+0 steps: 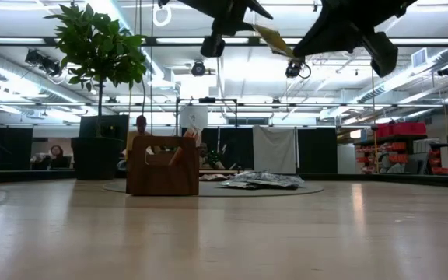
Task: Pick & Place Tea
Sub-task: Put the yellow tea bag into the middle section of the wooden organizer
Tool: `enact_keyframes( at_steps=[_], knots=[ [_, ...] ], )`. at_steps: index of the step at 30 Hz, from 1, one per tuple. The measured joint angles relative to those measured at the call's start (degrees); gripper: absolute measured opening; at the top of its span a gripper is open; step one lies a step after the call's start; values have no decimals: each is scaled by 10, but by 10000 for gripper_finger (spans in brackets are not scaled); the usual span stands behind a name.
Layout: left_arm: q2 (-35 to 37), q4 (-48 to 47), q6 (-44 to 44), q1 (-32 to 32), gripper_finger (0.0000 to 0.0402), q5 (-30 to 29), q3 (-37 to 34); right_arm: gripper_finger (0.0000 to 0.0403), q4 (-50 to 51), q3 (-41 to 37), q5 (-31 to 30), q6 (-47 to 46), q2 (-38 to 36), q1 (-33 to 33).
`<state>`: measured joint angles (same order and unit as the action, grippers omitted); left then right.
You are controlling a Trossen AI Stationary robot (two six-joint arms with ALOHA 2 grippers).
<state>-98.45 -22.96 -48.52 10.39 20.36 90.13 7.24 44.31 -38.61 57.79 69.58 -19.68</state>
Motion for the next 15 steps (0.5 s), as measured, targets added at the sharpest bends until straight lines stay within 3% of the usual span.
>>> enact_keyframes(
  at_steps=[7,15],
  knots=[
    [0,-30,-38,-4,97,1,0,0,-33,0,-21,63,0,0],
    [0,-43,-34,11,97,-6,0,0,-32,0,-41,68,1,-7]
  ],
)
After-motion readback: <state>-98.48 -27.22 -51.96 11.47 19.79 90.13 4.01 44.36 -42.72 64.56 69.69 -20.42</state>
